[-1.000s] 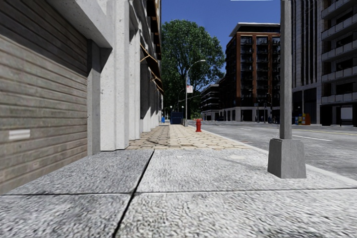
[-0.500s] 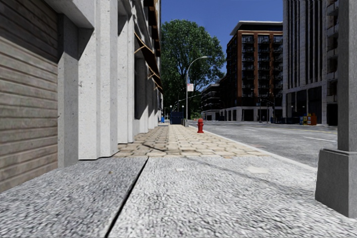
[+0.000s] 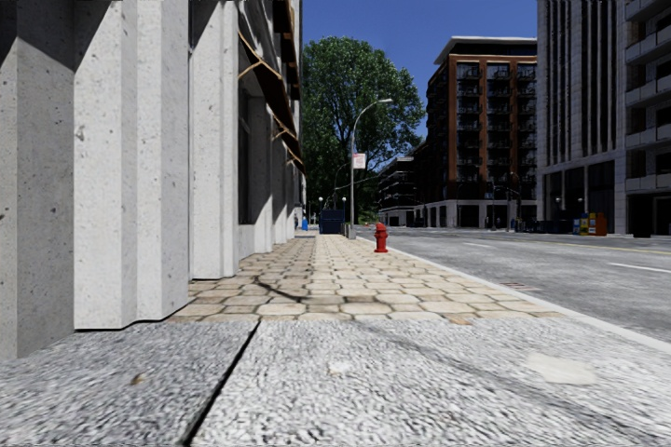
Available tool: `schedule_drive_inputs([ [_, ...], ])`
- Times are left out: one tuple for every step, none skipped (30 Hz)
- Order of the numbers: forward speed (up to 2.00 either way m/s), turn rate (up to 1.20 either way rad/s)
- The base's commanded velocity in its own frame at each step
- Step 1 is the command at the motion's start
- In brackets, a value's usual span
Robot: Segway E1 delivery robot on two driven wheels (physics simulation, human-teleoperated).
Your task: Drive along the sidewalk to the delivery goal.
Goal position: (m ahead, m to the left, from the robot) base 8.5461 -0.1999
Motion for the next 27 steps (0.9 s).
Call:
schedule_drive_inputs([
  [2.00,0.00],
  [2.00,0.00],
  [2.00,0.00],
  [2.00,0.00],
  [2.00,0.00],
  [2.00,0.00],
  [2.00,0.00],
  [2.00,0.00],
  [2.00,0.00],
  [2.00,0.00],
  [2.00,0.00],
  [2.00,0.00],
  [2.00,0.00],
  [2.00,0.00],
  [2.00,0.00],
  [2.00,0.00],
  [2.00,0.00],
  [2.00,0.00],
  [2.00,0.00],
  [2.00,0.00],
  [2.00,0.00],
  [2.00,0.00],
  [2.00,0.00],
  [2.00,0.00],
  [2.00,0.00],
  [2.00,0.00],
  [2.00,0.00],
])
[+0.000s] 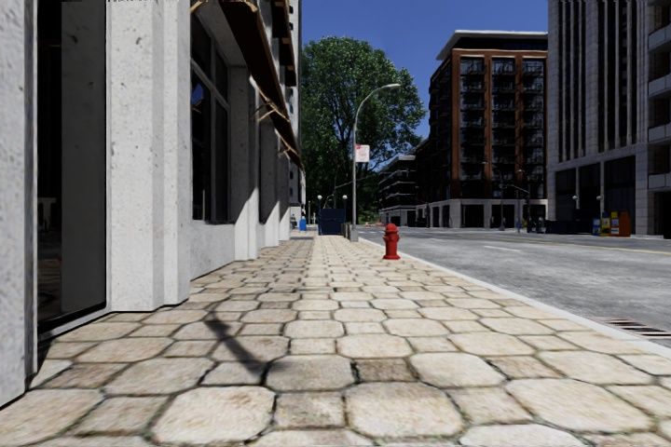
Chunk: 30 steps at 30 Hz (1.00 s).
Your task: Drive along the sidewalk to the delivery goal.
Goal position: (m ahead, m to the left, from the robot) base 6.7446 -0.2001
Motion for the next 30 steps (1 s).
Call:
schedule_drive_inputs([
  [2.00,0.00],
  [2.00,0.00],
  [2.00,0.00],
  [2.00,0.00],
  [2.00,0.00],
  [2.00,0.00],
  [2.00,0.00],
  [2.00,0.00],
  [2.00,0.00],
  [2.00,0.00],
  [2.00,0.00],
  [2.00,0.00],
  [2.00,0.00],
  [2.00,0.00],
  [2.00,0.00],
  [2.00,0.00],
  [2.00,0.00],
  [2.00,0.00],
  [2.00,0.00],
  [2.00,0.00],
  [2.00,0.00],
  [2.00,0.00],
  [2.00,0.00],
  [2.00,0.00],
  [2.00,0.00],
  [2.00,0.00],
  [2.00,0.00],
  [2.00,0.00],
  [2.00,0.00],
  [2.00,0.00],
])
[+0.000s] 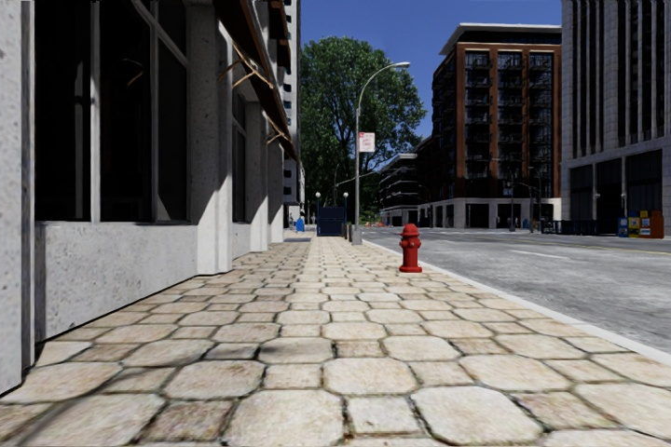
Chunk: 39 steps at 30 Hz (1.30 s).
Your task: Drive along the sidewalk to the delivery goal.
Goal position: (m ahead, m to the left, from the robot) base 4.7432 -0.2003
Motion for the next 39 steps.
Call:
schedule_drive_inputs([
  [2.00,0.00],
  [2.00,0.00],
  [2.00,0.00],
  [2.00,0.00],
  [2.00,0.00],
  [2.00,0.00],
  [2.00,0.00],
  [2.00,0.00],
  [2.00,0.00],
  [2.00,0.00],
  [2.00,0.00],
  [2.00,0.00],
  [2.00,0.00],
  [2.00,0.00],
  [2.00,0.00],
  [2.00,0.00],
  [2.00,0.00],
  [2.00,0.00],
  [2.00,0.00],
  [2.00,0.00],
  [2.00,0.00],
  [2.00,0.00],
  [2.00,0.00],
  [2.00,0.00],
  [2.00,0.00],
  [2.00,0.00],
  [2.00,0.00],
  [2.00,0.00],
  [2.00,0.00],
  [2.00,0.00],
  [2.00,0.00],
  [2.00,0.00],
  [2.00,0.00],
  [2.00,0.00],
  [2.00,0.00],
  [2.00,0.00],
  [2.00,0.00],
  [2.00,0.00],
  [2.00,0.00],
])
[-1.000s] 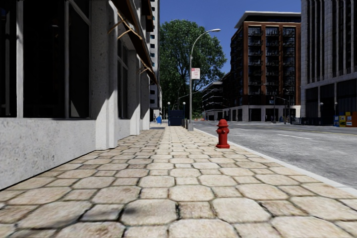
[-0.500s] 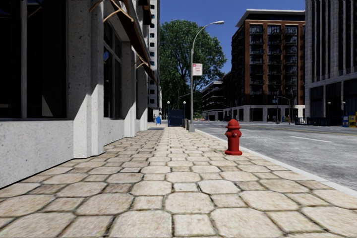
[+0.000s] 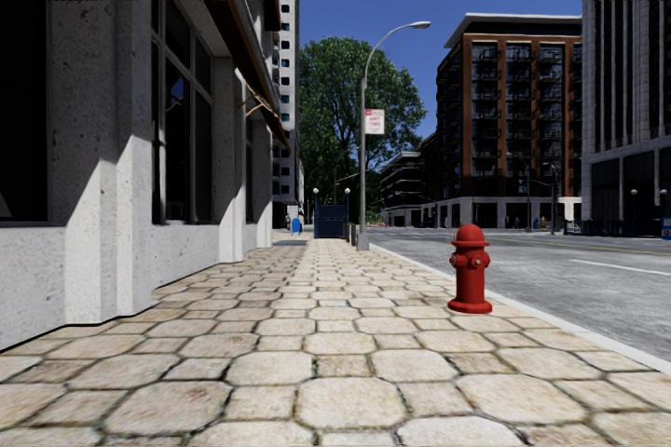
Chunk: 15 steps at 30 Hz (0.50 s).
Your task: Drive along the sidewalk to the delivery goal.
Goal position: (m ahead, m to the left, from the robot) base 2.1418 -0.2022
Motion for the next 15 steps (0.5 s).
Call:
schedule_drive_inputs([
  [2.00,0.00],
  [2.00,0.00],
  [2.00,0.00],
  [2.00,0.00],
  [2.00,0.00],
  [2.00,-1.05],
  [2.00,-1.20],
  [2.00,-1.20],
  [2.00,-1.17],
  [2.00,-1.17],
  [2.00,-0.02],
  [2.00,-0.02],
  [2.00,-0.02],
  [2.00,-0.02],
  [2.00,-0.02],
])
